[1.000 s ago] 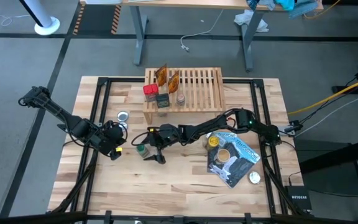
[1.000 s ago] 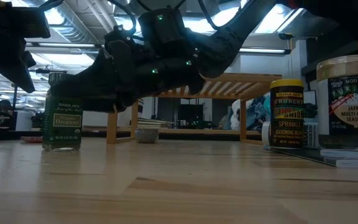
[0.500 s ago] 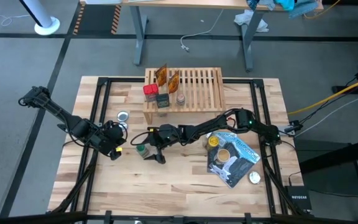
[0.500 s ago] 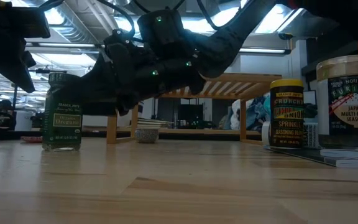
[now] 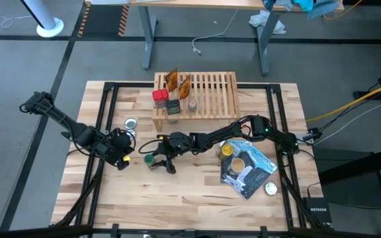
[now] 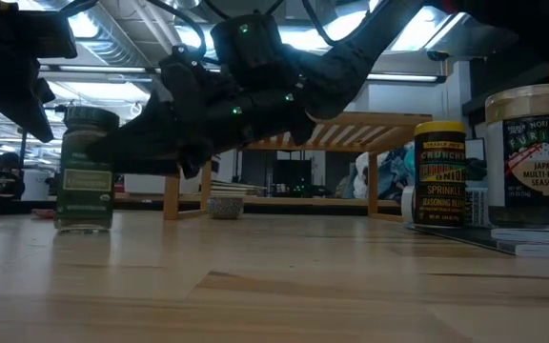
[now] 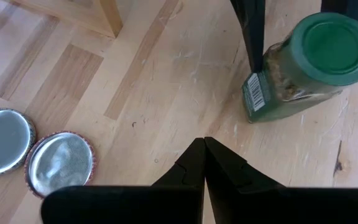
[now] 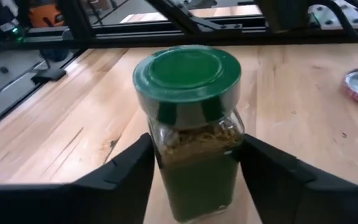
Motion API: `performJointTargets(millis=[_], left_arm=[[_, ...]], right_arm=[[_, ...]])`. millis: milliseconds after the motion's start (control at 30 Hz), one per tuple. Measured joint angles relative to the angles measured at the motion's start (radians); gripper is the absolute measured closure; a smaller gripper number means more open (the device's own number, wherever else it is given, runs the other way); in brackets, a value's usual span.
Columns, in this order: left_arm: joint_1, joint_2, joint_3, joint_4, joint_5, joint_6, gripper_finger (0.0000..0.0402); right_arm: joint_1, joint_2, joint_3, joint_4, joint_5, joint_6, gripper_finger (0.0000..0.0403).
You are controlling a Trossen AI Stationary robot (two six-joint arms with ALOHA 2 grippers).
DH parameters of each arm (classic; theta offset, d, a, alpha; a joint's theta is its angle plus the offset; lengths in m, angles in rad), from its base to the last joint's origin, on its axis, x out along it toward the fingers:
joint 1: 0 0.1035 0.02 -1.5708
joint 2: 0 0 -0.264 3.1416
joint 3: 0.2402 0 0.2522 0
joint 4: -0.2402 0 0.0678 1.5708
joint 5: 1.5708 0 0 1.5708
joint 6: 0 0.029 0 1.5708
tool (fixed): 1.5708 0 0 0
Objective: Shelf spices
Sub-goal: Put the green seasoning bottle on the shelf
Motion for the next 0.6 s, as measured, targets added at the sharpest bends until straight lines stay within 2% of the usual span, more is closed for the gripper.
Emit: performJointTargets(millis=[167,400,600], left_arm=[[0.0,0.0,0.0,0.0,0.0,0.0,0.04],[0.0,0.0,0.0,0.0,0.0,0.0,0.04],[0.0,0.0,0.0,0.0,0.0,0.0,0.04]], right_arm=[[0.017,0.0,0.0,0.0,0.055,0.038,0.0203],[0.034,0.0,0.0,-0.001,0.109,0.011,0.0185],[0.04,-0.001,0.0,-0.011,0.102,0.01,0.0193]])
